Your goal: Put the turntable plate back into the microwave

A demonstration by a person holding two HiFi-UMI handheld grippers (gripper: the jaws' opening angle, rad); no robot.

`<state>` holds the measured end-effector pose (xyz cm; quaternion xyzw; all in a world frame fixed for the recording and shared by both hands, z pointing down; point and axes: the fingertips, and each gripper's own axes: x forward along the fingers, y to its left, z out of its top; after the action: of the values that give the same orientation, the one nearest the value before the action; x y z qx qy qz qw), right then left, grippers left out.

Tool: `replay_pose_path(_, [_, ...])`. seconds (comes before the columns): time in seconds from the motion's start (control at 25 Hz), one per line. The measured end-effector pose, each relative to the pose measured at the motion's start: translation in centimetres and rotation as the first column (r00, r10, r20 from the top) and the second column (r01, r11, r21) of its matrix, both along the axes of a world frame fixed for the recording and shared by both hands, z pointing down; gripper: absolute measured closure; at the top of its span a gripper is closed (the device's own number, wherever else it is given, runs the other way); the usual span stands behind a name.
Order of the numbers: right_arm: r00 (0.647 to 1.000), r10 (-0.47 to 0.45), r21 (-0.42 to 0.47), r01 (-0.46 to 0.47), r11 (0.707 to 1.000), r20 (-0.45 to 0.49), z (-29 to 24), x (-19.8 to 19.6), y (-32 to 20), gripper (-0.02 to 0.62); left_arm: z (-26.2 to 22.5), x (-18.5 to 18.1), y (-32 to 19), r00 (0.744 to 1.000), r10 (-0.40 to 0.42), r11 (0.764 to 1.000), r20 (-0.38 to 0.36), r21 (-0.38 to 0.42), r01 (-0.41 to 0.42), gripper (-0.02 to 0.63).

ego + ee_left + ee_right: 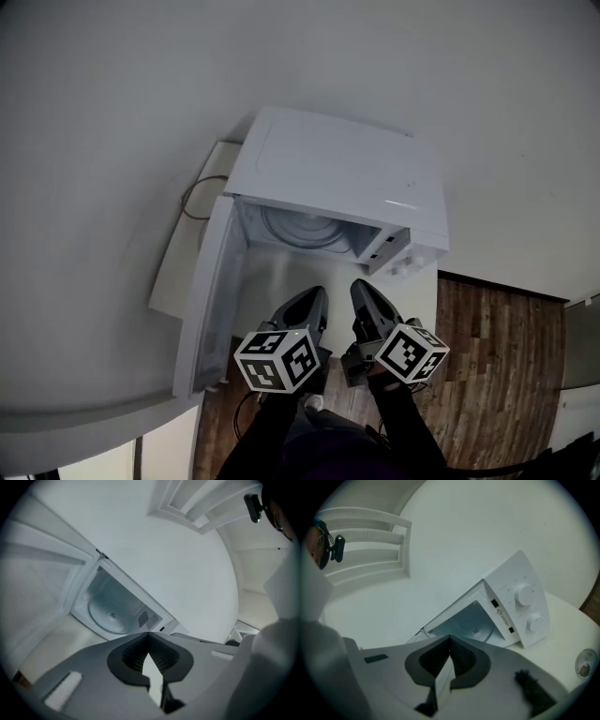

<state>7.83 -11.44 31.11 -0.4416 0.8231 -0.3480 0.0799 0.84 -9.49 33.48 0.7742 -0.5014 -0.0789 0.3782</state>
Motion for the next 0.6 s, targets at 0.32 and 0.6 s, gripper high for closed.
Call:
replay_pose_path(0.32, [0.985, -0.024, 0.157, 0.051, 0.986, -0.17, -3.8, -0.5, 1.1, 0.588, -4.5, -0.3, 0.0, 0.982, -0.057, 0.988, 0.181, 0.152, 0.029, 0.601])
replay_pose_path(0.6, [0.927, 0.0, 0.28, 0.113, 0.953, -0.374, -4.9, -1.1, 2.3, 0.588, -5.7, -1.1, 0.2, 0.947, -0.109, 0.973, 0.302, 0.227, 0.039, 0.601])
